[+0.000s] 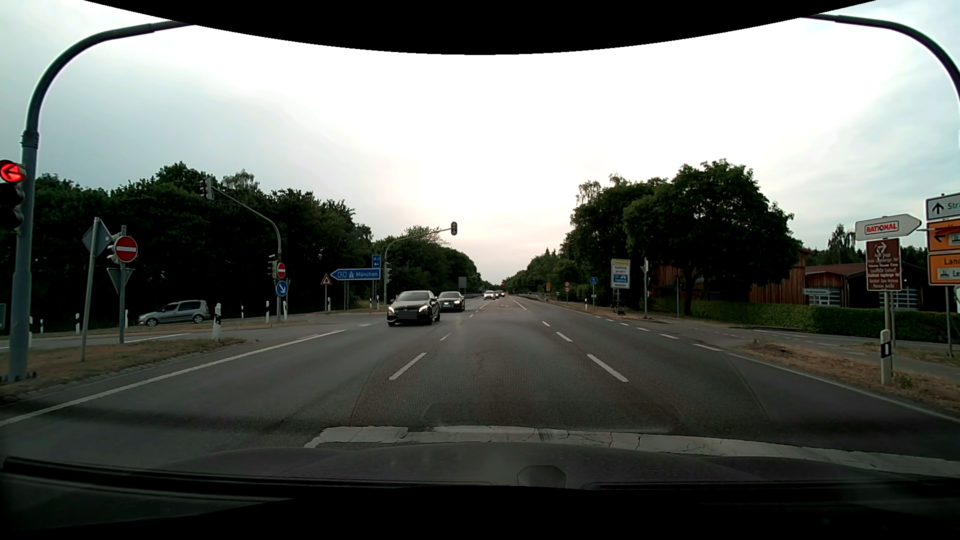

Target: Follow the waypoints while adhering to traffic rules and regulations

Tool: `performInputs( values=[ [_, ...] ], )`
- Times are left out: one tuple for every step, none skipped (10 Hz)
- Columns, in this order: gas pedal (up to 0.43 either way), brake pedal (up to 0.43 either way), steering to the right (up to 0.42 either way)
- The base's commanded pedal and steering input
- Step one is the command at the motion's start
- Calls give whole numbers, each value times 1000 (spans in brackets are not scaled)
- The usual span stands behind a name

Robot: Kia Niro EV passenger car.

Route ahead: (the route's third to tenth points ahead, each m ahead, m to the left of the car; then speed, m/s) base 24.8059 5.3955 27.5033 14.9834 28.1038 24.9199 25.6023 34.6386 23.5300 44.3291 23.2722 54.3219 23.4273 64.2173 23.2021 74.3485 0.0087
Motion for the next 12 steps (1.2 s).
performInputs(
  values=[
    [0, 232, -1],
    [0, 232, -1],
    [0, 232, -1],
    [0, 232, -1],
    [0, 232, -1],
    [0, 232, -1],
    [0, 232, -1],
    [0, 232, -1],
    [0, 232, -1],
    [0, 232, -1],
    [0, 232, -1],
    [0, 232, -1]
  ],
)
